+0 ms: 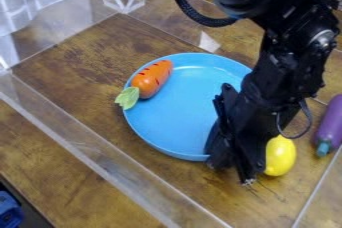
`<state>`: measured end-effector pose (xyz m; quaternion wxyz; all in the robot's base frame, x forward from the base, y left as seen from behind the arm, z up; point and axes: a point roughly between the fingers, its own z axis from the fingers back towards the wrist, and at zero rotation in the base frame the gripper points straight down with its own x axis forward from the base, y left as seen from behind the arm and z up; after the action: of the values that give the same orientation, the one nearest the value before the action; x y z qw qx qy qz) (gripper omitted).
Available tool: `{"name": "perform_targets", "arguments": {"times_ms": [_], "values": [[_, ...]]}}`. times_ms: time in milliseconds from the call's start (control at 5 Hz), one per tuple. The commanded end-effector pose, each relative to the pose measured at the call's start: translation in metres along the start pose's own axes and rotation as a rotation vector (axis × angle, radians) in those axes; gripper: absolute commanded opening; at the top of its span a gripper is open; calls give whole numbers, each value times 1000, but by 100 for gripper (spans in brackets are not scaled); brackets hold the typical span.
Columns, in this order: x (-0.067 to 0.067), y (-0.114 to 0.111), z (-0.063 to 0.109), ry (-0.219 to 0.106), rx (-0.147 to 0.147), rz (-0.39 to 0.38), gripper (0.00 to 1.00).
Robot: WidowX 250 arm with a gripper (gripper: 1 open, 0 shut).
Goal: Put the lemon on the blue tray
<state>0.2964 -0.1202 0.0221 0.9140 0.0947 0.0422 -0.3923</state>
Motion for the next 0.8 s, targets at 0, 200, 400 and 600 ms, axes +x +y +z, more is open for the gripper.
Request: {"name": "perform_targets", "arguments": {"times_ms": [0, 200, 400, 600], "values": [[-2, 12, 2, -16, 5, -54, 0], [-7, 18, 1, -14, 8, -74, 0], [-11, 26, -1, -11, 13, -96, 0], [-5, 19, 7, -10, 18, -124, 0]]}}
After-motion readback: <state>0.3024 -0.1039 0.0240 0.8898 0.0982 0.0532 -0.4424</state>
